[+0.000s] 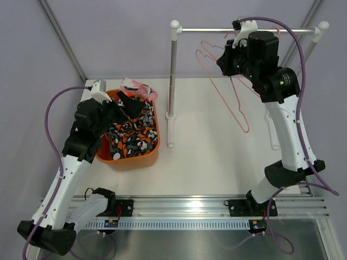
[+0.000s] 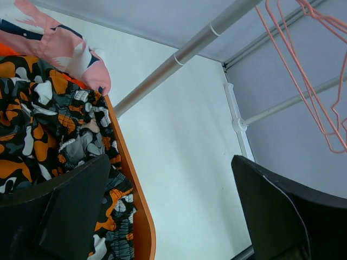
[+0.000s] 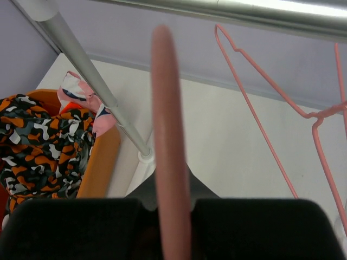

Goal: Remove the shorts from the hanger

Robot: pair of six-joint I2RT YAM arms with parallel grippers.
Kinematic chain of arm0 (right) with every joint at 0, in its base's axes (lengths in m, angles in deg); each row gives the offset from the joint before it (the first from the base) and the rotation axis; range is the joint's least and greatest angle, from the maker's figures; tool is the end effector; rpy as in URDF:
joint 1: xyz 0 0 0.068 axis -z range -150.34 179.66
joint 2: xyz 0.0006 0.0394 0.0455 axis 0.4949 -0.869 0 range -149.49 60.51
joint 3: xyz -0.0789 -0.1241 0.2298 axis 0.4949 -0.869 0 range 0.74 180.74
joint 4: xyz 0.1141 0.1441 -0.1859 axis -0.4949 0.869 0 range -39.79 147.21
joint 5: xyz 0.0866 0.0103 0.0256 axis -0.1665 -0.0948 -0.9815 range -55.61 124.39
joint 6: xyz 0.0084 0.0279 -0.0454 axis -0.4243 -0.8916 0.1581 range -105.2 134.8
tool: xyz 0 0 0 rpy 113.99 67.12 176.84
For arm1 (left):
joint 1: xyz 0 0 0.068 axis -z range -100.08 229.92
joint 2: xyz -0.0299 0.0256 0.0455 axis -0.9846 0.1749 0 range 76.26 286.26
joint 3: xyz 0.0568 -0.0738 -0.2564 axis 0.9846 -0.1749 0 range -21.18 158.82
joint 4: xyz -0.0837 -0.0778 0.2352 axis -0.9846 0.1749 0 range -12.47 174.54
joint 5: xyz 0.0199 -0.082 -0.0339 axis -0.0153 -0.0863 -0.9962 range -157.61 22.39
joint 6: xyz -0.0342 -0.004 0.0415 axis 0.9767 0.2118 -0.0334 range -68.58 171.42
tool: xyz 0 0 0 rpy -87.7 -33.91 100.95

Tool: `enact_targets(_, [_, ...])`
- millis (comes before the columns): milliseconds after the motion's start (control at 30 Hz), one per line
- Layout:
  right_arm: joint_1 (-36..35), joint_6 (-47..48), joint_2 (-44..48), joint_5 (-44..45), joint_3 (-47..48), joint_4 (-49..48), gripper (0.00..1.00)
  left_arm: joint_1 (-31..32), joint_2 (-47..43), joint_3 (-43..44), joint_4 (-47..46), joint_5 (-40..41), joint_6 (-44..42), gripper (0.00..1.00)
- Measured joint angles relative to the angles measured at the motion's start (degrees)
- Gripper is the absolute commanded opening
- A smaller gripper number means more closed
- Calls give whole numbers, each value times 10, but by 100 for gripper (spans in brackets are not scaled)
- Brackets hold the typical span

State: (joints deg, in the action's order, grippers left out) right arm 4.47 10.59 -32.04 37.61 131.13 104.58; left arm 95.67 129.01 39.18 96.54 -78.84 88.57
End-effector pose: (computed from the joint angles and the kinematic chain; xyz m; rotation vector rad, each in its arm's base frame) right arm 0.2663 0.1230 0.5438 -0.3019 1.8453 0.3030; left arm 0.1925 -0.0615 0.3941 -0.1962 1.8335 -0.8316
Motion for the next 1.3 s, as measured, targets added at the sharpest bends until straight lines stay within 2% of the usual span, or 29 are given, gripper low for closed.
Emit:
enact_targets(233, [49, 15, -30, -75, 38, -36, 0, 2, -42, -10, 26, -20, -31, 99])
enact_targets(600, [57, 21, -139, -87, 161, -38, 0, 2, -52, -28, 49, -38, -62, 99])
enact_targets(900, [57, 17, -196, -84, 162, -40, 0, 2, -52, -37, 55, -41, -78, 99])
enact_targets(1200, [57, 0, -194, -89, 110, -85, 0, 2, -57, -48, 56, -42, -87, 99])
enact_targets(1300, [57, -9, -179, -90, 78, -111, 11, 2, -58, -48, 56, -42, -90, 99])
